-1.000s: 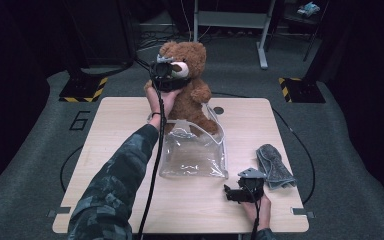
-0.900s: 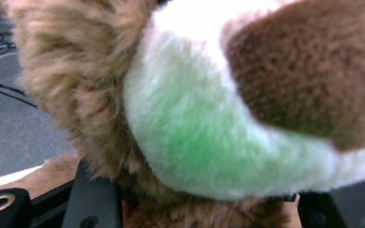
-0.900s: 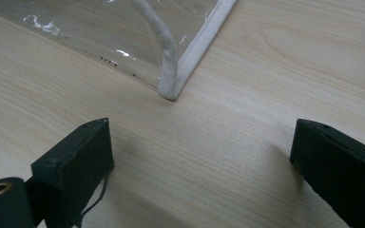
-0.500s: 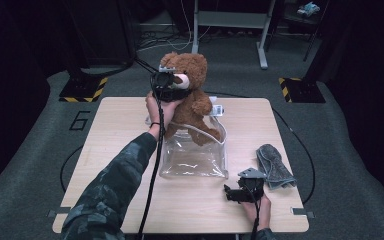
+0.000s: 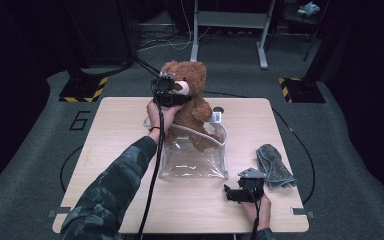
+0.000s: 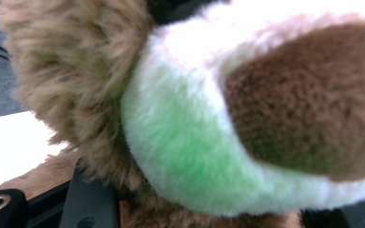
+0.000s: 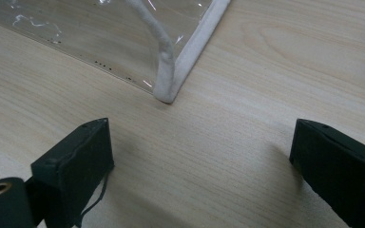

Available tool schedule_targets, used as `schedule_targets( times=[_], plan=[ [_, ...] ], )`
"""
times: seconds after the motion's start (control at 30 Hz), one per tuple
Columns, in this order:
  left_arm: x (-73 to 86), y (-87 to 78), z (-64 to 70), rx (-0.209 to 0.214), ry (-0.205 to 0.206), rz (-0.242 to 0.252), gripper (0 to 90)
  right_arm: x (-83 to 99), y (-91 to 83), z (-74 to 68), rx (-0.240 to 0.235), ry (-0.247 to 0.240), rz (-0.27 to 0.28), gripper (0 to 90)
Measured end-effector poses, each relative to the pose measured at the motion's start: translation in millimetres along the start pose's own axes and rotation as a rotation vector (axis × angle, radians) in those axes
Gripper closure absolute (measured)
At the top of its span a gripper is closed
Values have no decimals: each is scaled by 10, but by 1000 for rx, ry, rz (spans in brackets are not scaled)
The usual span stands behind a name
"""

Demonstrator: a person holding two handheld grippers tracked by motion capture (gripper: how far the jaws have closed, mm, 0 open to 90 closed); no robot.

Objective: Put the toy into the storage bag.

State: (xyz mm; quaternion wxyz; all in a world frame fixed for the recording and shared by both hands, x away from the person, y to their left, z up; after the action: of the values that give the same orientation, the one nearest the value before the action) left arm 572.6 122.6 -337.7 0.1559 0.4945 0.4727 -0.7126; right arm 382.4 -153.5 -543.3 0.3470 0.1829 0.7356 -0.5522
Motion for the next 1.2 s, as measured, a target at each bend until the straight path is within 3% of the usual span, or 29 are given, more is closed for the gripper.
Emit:
schedule_targets(
  times=[0.23, 0.63, 0.9, 1.2],
  plan=[
    [65, 63, 53, -2, 30, -47, 405, 1, 0, -1, 7, 2, 2, 64],
    [214, 187, 5, 15, 24, -222, 358, 0, 2, -2, 8, 4, 2, 64],
    [263, 215, -8, 26, 38, -257, 331, 0, 2, -1, 9, 3, 3, 64],
    [277, 95, -70, 46, 37, -234, 192, 1, 2, -1, 3, 3, 6, 64]
  ],
)
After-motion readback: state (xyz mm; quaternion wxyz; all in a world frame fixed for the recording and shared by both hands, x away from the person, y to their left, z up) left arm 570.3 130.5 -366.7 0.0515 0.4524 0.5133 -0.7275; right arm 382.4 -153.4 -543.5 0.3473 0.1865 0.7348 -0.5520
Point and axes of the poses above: each handheld gripper's, and its own axes: y roughly forward along the jaws, x roughly out of its underside, z roughly to its right, the point moved 2 cm from there along y, roughly forward along the jaws, and after that the axes turned 11 degrees about y, right-handed, at the moved point
